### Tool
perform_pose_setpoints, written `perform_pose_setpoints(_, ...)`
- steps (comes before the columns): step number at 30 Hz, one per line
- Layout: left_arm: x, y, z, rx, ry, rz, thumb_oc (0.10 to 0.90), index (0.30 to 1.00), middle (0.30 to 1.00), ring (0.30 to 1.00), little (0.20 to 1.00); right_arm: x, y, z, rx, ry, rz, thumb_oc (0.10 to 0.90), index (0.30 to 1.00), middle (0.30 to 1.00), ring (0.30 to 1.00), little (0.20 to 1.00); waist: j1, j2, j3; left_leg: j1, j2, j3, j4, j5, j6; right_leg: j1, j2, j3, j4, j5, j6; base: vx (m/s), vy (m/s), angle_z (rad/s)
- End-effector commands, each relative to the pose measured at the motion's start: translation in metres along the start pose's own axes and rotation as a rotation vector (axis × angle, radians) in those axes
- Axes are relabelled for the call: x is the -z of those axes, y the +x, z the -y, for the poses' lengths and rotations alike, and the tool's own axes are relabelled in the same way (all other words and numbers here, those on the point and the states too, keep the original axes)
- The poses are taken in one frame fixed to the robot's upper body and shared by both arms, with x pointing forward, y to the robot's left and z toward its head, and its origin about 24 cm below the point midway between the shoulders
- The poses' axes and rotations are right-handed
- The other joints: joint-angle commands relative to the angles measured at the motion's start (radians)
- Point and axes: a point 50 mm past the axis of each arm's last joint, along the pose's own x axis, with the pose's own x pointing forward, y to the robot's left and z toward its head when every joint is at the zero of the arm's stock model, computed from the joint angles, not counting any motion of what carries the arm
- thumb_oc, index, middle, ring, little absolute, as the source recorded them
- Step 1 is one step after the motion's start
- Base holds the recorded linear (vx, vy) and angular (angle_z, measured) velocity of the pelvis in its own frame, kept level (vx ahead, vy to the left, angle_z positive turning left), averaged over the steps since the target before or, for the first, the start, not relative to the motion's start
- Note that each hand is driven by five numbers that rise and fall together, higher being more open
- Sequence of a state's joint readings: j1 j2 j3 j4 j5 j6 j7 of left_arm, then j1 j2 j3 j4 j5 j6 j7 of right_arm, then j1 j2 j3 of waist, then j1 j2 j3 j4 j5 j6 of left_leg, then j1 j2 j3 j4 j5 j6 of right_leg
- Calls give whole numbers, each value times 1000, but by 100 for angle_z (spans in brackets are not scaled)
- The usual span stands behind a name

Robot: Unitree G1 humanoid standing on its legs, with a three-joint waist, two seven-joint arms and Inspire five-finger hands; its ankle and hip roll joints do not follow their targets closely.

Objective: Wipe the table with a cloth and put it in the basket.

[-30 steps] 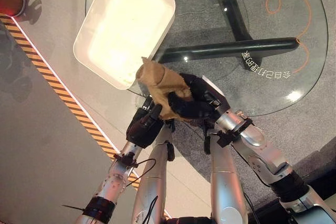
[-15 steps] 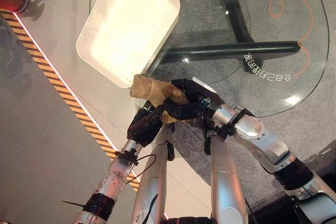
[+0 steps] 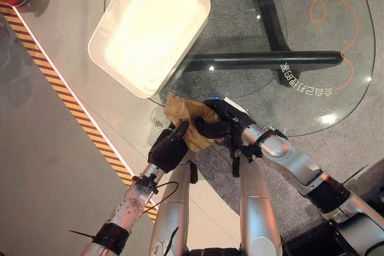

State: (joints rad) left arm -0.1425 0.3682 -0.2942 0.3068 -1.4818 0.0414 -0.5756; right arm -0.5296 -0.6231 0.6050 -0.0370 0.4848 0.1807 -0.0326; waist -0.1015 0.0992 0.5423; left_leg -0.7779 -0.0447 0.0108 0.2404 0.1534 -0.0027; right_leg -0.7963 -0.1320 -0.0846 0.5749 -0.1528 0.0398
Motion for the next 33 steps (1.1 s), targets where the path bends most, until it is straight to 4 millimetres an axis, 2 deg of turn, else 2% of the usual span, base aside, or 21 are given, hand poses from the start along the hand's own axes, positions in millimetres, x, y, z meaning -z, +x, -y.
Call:
perform_pose_setpoints(1, -9, 28, 65, 493, -84, 69, 800, 900, 900, 900, 900, -13, -3, -17, -55, 89, 110, 100, 300, 300, 300, 200, 18, -11, -22, -14, 16, 19, 127, -121, -25, -7, 10, 27, -181, 159, 18, 0, 0, 0)
perform_pose_setpoints(3, -7, 27, 66, 513, -96, 59, 800, 900, 900, 900, 900, -15, -5, -15, -34, 110, 138, 100, 300, 300, 300, 200, 15, -10, -22, -13, 16, 20, 125, -122, -24, -8, 11, 28, -182, 160, 18, 30, -2, 0)
perform_pose_setpoints(4, -5, 26, 66, 511, -105, 54, 800, 900, 900, 900, 900, -13, -6, -16, -29, 123, 140, 100, 300, 300, 300, 200, 14, -10, -22, 8, 17, 17, 130, -148, -29, 11, 12, 29, -173, 135, 23, 62, -4, 0)
perform_pose_setpoints(8, -4, 24, 66, 519, -120, 61, 800, 900, 900, 900, 900, -18, -10, -12, 23, 166, 199, 100, 300, 300, 300, 200, 10, -10, -22, 13, 16, 21, 125, -148, -28, 12, 15, 32, -177, 137, 24, 2, 4, -1)
perform_pose_setpoints(9, -6, 25, 67, 526, -115, 65, 800, 900, 900, 900, 900, -20, -9, -10, 33, 164, 214, 100, 300, 300, 300, 200, 9, -9, -22, -8, 15, 25, 119, -122, -22, -7, 14, 31, -185, 163, 20, -56, 26, 0)
perform_pose_setpoints(15, -9, 25, 66, 511, -109, 82, 800, 900, 900, 900, 900, -23, -13, -7, 30, 156, 233, 100, 300, 300, 300, 200, 4, -10, -22, -8, 14, 26, 116, -121, -20, -8, 15, 34, -189, 169, 23, -10, 4, 0)
perform_pose_setpoints(24, -9, 26, 68, 510, -103, 86, 800, 900, 900, 900, 900, -24, -10, -26, -143, 96, 189, 100, 300, 300, 300, 200, 8, -2, -22, -15, 11, 18, 110, -115, -22, -17, 12, 36, -194, 168, 22, 0, 0, 0)
perform_pose_setpoints(30, -9, 28, 71, 508, -97, 82, 800, 900, 900, 900, 900, -16, -9, -42, -323, -61, 62, 100, 300, 300, 300, 200, 16, 0, -22, -14, 10, 10, 103, -107, -26, -14, 14, 34, -197, 165, 19, 0, 0, 0)
perform_pose_setpoints(33, -9, 28, 72, 509, -93, 76, 800, 900, 900, 900, 900, -14, -10, -42, -352, -102, 34, 100, 300, 300, 300, 200, 19, 0, -22, -16, 10, 9, 101, -104, -27, -14, 15, 35, -199, 165, 20, 0, 0, 0)
